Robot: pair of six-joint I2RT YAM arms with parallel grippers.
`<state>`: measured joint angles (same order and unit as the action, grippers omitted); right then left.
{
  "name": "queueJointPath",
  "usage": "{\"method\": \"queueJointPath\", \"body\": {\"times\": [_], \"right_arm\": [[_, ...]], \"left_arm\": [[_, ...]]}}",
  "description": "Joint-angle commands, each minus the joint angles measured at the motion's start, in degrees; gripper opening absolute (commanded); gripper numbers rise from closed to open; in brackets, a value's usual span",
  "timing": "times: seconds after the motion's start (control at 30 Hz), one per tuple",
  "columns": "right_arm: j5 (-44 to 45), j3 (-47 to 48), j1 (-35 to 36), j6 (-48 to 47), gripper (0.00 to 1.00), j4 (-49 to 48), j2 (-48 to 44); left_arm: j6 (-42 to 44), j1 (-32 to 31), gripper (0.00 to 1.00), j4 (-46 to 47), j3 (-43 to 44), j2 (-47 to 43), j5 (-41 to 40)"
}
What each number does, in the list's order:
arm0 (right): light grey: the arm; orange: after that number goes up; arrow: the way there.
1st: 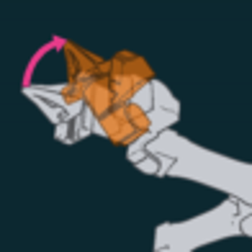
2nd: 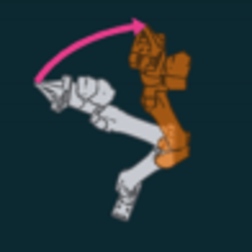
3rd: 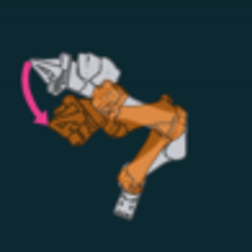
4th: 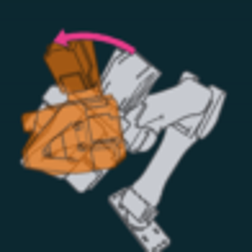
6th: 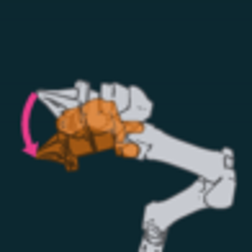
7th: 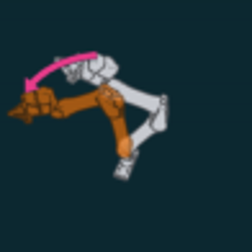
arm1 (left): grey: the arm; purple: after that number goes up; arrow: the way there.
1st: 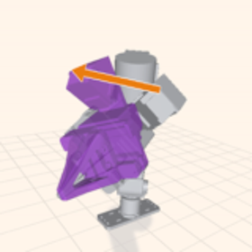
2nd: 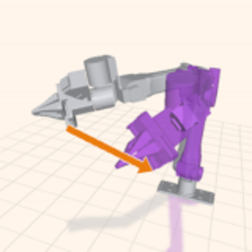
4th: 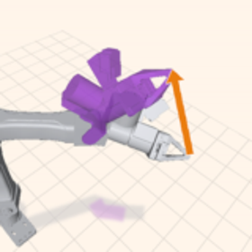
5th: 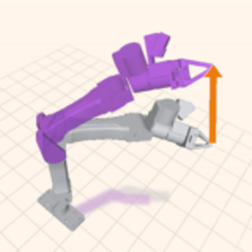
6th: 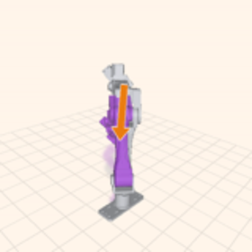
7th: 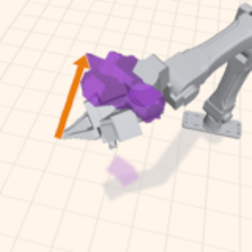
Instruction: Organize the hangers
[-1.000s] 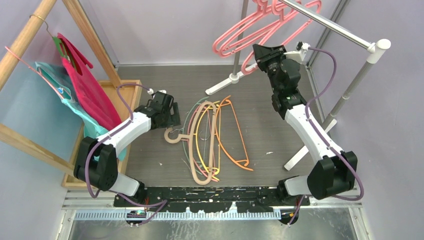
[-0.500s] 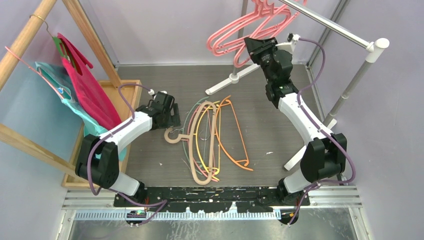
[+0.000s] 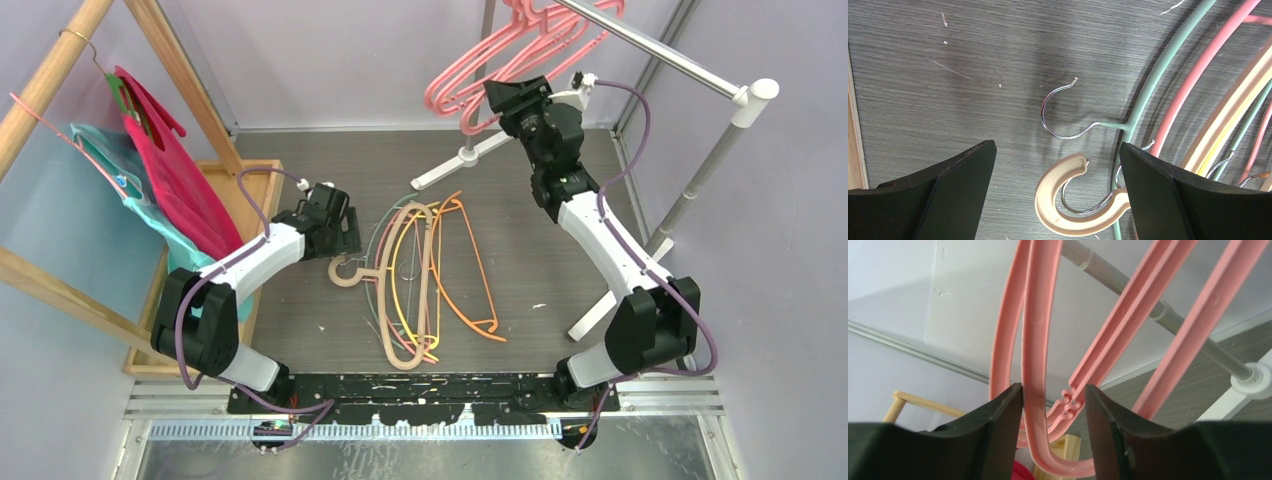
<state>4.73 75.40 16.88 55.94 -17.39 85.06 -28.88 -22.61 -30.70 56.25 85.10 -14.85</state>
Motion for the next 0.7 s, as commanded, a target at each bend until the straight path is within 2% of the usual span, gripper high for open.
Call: {"method": "queueJointPath", "body": {"times": [0.0, 0.1, 0.17, 0.3, 0.4, 0.53, 0.67], "right_arm": [[2.73, -1.55, 0.35, -2.05, 0.6, 3.56, -5.44], [3.9, -2.83, 0.43, -3.53, 0.74, 4.34, -8.24], [4.65, -3.94, 0.48, -4.39, 0.79, 5.26, -10.43], [4.37, -6.28, 0.5, -6.65, 0.84, 8.34, -14.8], [5.57, -7.72, 2.8, -10.53, 0.85, 14.64, -17.72], [16.63, -8.99, 13.8, -18.92, 0.84, 25.39, -19.15], [23.05, -16.12, 26.95, -21.56, 0.82, 28.74, -19.59]], "left_arm": [[0.33, -0.15, 0.98, 0.47, 1.64, -1.56, -1.06], [0.19, -0.15, 0.98, 0.45, 1.43, -2.06, -1.05], [0.14, -0.15, 0.98, 0.46, 1.26, -2.44, -1.05], [0.38, -0.15, 0.98, 0.22, 1.02, -2.83, -1.58], [0.41, -0.2, 0.98, 0.01, 1.05, -2.78, -1.78], [0.36, -0.15, 0.98, 0.03, 1.23, -2.72, -1.72], [0.66, -0.15, 0.98, -0.32, 1.5, -2.19, -2.63]]}}
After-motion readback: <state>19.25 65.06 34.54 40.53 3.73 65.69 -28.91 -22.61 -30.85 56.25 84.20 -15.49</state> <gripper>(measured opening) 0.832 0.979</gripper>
